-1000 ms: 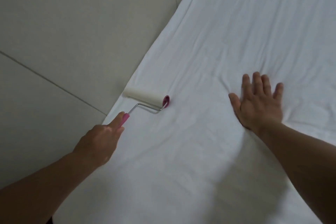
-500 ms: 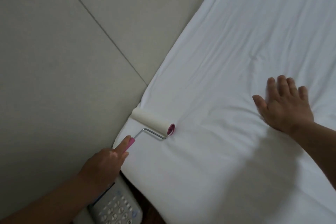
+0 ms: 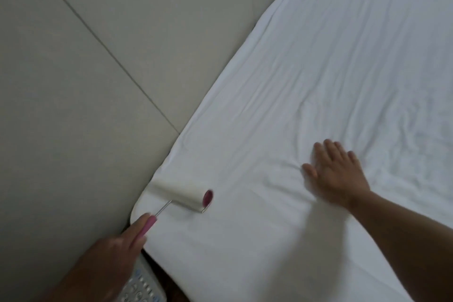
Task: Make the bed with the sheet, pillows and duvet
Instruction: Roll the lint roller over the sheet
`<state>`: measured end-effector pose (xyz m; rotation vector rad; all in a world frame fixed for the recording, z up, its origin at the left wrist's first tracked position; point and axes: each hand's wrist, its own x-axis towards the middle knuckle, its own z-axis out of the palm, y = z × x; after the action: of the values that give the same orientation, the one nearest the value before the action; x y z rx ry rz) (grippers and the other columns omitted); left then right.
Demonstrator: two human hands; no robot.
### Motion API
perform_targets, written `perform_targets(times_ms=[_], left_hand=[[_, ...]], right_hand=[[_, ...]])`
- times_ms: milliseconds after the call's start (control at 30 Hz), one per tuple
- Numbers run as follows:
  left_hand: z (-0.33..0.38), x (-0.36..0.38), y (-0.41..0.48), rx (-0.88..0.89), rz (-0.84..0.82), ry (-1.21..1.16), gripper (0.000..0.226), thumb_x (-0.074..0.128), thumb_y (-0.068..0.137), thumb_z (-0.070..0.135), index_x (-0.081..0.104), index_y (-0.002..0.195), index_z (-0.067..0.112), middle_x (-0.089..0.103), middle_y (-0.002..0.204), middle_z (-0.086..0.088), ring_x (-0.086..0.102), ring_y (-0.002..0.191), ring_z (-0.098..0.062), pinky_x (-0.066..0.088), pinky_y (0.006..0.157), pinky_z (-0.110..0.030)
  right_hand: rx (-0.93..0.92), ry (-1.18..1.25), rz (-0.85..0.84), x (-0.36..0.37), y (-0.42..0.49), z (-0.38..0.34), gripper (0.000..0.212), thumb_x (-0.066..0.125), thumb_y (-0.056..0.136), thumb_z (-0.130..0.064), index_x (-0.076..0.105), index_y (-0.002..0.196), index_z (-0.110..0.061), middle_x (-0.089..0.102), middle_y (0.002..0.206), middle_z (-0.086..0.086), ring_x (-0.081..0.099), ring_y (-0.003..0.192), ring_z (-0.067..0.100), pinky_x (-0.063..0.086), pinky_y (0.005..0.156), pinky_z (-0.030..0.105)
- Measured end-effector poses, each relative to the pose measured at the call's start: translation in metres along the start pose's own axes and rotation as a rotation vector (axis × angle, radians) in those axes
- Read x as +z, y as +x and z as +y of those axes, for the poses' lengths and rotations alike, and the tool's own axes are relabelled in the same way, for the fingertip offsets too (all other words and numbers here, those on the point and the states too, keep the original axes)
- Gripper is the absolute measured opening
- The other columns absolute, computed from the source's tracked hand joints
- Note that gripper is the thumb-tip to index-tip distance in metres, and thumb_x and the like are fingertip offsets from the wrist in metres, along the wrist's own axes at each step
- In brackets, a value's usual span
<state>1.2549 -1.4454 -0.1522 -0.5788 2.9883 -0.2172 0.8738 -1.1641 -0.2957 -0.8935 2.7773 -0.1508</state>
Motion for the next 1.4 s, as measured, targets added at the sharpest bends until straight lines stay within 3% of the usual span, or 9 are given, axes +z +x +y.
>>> perform_targets(times_ms=[33, 100, 200, 267, 633, 867, 1000, 1133, 1400], left_hand=[[0.019, -0.010, 0.023, 0.060, 0.029, -0.051, 0.033, 0.050, 0.092, 0.014, 0.053, 0.125, 0.017, 0.011, 0.155, 0.039, 0.046, 0.026, -0.016, 0.028, 0.033, -0.015], [0.061, -0.019, 0.081, 0.016, 0.005, -0.181, 0.053, 0.063, 0.090, 0.016, 0.046, 0.138, 0.031, 0.059, 0.127, 0.024, 0.059, 0.042, -0.020, 0.040, 0.038, -0.023], [0.122, -0.021, 0.167, -0.132, -0.098, -0.341, 0.047, 0.028, 0.102, 0.050, 0.025, 0.148, 0.051, 0.071, 0.113, 0.008, 0.068, 0.089, -0.023, 0.053, 0.076, -0.032], [0.165, -0.025, 0.221, -0.115, -0.081, -0.380, 0.044, 0.026, 0.103, 0.046, 0.029, 0.147, 0.046, 0.071, 0.110, 0.000, 0.065, 0.095, -0.030, 0.050, 0.080, -0.035], [0.305, -0.027, 0.513, -0.089, -0.099, -0.281, 0.036, 0.035, 0.103, 0.026, 0.039, 0.138, 0.024, 0.060, 0.127, -0.015, 0.059, 0.107, -0.041, 0.040, 0.077, -0.035], [0.332, -0.028, 0.636, -0.030, -0.052, 0.018, 0.037, 0.037, 0.103, 0.017, 0.041, 0.139, 0.009, 0.053, 0.132, -0.017, 0.057, 0.109, -0.040, 0.042, 0.083, -0.040], [0.335, -0.012, 0.658, 0.138, -0.139, 0.324, 0.035, 0.035, 0.098, 0.009, 0.050, 0.130, 0.005, 0.036, 0.139, -0.008, 0.055, 0.105, -0.026, 0.043, 0.078, -0.035], [0.327, 0.004, 0.653, 0.212, -0.175, 0.510, 0.042, 0.037, 0.098, 0.011, 0.045, 0.139, 0.008, 0.017, 0.153, -0.007, 0.060, 0.109, -0.027, 0.042, 0.072, -0.034], [0.297, 0.005, 0.579, 0.332, -0.224, 0.540, 0.047, 0.035, 0.100, 0.012, 0.036, 0.147, 0.008, -0.004, 0.163, -0.014, 0.058, 0.118, -0.027, 0.047, 0.081, -0.035]], right_hand=[[-0.018, 0.002, 0.013, -0.007, 0.000, 0.008, 0.083, 0.006, 0.090, -0.073, 0.025, 0.153, -0.023, 0.021, 0.163, 0.006, 0.017, 0.151, 0.025, 0.018, 0.119, 0.050], [-0.020, 0.008, 0.035, -0.018, 0.003, 0.028, 0.078, 0.007, 0.092, -0.071, 0.029, 0.152, -0.026, 0.024, 0.163, 0.003, 0.017, 0.151, 0.022, 0.016, 0.120, 0.051], [0.057, 0.018, 0.080, -0.033, 0.021, 0.072, 0.076, 0.010, 0.092, -0.070, 0.029, 0.152, -0.027, 0.021, 0.164, 0.001, 0.012, 0.153, 0.020, 0.011, 0.121, 0.053], [0.132, 0.023, 0.087, -0.044, 0.042, 0.107, 0.077, 0.010, 0.091, -0.072, 0.025, 0.153, -0.029, 0.016, 0.165, 0.001, 0.008, 0.153, 0.020, 0.010, 0.121, 0.054], [0.148, 0.010, 0.099, -0.038, 0.154, 0.201, 0.082, -0.003, 0.088, -0.078, -0.004, 0.158, -0.035, -0.010, 0.167, -0.001, -0.013, 0.153, 0.022, -0.005, 0.119, 0.059], [0.147, 0.042, 0.161, -0.006, 0.164, 0.209, 0.079, 0.015, 0.093, -0.075, 0.015, 0.159, -0.031, 0.010, 0.167, 0.001, 0.007, 0.154, 0.024, 0.005, 0.120, 0.059], [0.133, 0.047, 0.182, 0.006, 0.170, 0.214, 0.077, 0.018, 0.094, -0.074, 0.016, 0.159, -0.031, 0.010, 0.167, 0.001, 0.009, 0.154, 0.024, 0.008, 0.120, 0.061], [0.129, 0.035, 0.189, 0.011, 0.173, 0.217, 0.077, 0.020, 0.094, -0.073, 0.013, 0.159, -0.031, 0.008, 0.167, 0.001, 0.007, 0.154, 0.024, 0.006, 0.120, 0.060], [0.162, -0.010, 0.179, 0.005, 0.172, 0.215, 0.078, 0.013, 0.093, -0.076, 0.013, 0.158, -0.033, 0.008, 0.167, 0.001, 0.008, 0.153, 0.024, 0.005, 0.120, 0.059]])
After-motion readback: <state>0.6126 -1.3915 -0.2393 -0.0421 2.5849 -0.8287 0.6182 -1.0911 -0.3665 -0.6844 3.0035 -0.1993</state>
